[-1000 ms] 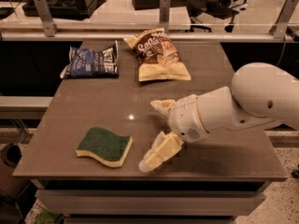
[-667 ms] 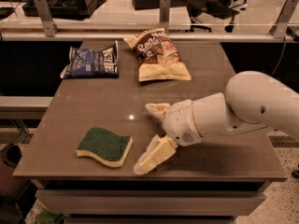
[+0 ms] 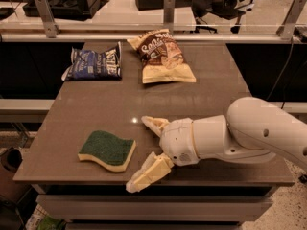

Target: Move sponge near brown chip bag

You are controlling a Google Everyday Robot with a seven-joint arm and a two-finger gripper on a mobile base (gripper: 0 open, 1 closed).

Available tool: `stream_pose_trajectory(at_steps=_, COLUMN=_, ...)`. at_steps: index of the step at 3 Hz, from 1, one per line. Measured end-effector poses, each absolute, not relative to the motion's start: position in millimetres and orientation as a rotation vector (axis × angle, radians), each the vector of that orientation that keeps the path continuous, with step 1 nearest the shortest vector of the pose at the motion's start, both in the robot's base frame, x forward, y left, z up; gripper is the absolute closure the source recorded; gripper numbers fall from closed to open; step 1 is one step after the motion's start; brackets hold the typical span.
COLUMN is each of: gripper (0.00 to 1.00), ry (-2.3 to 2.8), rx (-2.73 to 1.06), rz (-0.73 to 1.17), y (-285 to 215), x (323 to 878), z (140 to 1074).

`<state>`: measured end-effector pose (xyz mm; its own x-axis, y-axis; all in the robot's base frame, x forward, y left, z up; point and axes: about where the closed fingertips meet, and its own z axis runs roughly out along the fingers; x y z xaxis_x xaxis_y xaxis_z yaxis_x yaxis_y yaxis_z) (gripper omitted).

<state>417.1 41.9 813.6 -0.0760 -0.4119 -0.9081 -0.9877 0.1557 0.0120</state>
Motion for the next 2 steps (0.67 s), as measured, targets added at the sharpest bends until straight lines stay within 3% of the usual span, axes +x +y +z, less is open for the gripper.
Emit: stream_pose_trajectory(at_steps=2, gripper=0.40, ry=1.521, rx=-1.341, rz=1.008, y=67.2, x=405.0, z=812.6)
